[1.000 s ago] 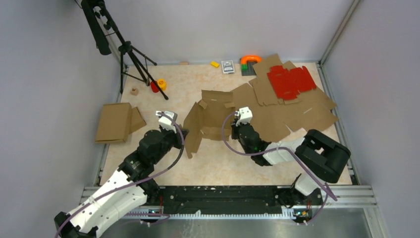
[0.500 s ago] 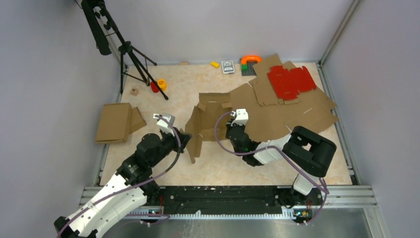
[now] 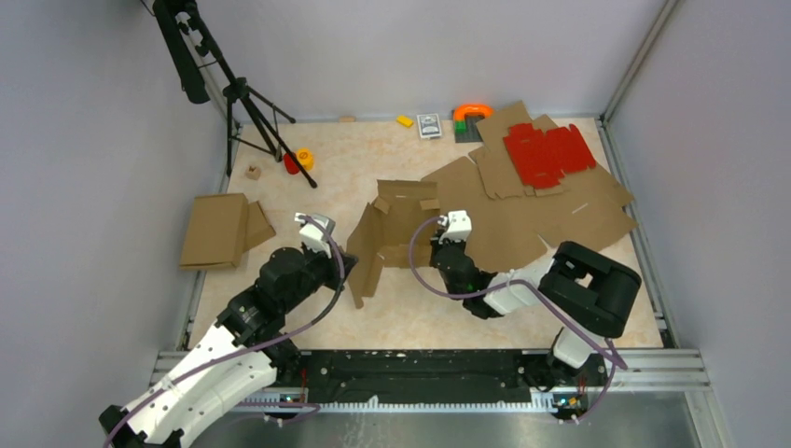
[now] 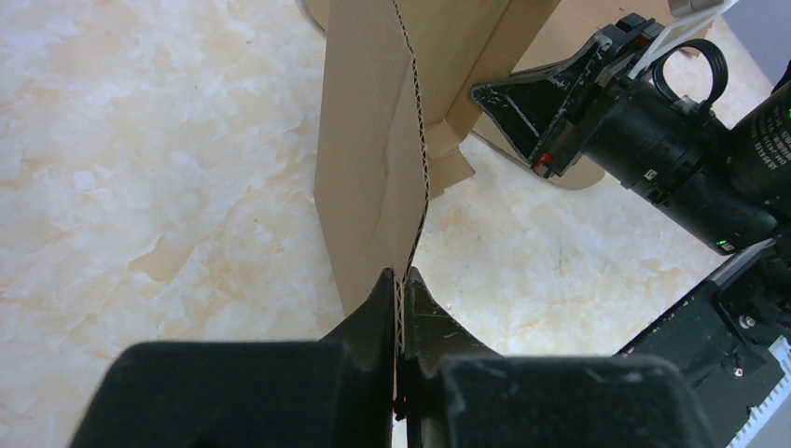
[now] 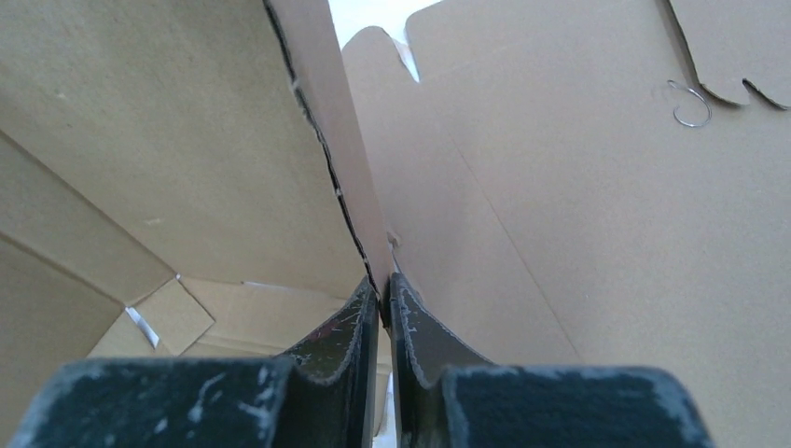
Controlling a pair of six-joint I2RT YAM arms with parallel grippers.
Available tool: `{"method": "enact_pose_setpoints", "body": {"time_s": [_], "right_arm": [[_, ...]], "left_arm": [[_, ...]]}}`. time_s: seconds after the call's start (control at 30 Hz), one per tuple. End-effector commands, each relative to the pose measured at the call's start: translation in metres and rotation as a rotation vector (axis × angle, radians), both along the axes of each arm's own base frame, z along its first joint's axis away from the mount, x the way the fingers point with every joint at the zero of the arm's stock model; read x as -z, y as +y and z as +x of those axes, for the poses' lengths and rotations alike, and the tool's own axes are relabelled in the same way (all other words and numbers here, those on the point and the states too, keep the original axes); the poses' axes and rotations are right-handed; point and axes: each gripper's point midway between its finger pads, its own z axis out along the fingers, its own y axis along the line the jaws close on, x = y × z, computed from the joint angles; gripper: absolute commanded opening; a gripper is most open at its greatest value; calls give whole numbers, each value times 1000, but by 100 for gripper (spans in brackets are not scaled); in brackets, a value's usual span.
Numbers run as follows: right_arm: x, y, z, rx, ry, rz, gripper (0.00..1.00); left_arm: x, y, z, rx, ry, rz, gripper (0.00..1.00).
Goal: Fold the paper box
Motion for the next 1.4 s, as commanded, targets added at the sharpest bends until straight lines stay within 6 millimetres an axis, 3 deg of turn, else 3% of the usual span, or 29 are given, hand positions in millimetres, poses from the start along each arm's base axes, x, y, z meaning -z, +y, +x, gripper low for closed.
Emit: {"method": "enact_pose_setpoints", "body": {"time_s": [0.0,0.33,0.57,0.9,1.07,1.37], "right_arm": [[-4,13,-13,-72,38,20,8],[4,15,-23,-99,186,90,16],[-4,16,-25,-169,161,83,39],[-1,6,-34,-318,251,133,57],[-4,-8,-37,-282,265,199,70],[-11,-29,-42,-242,263,249,81]], "left_arm": [[10,-8,-13,76,48,23,0],[8,-11,-18,83,65,-14,0],[4,-9,-16,62,58,-30,0],[3,-7,-16,56,60,-15,0],[2,3,-10,-22,57,-23,0],[-1,14,-4,-111,41,-58,0]]}}
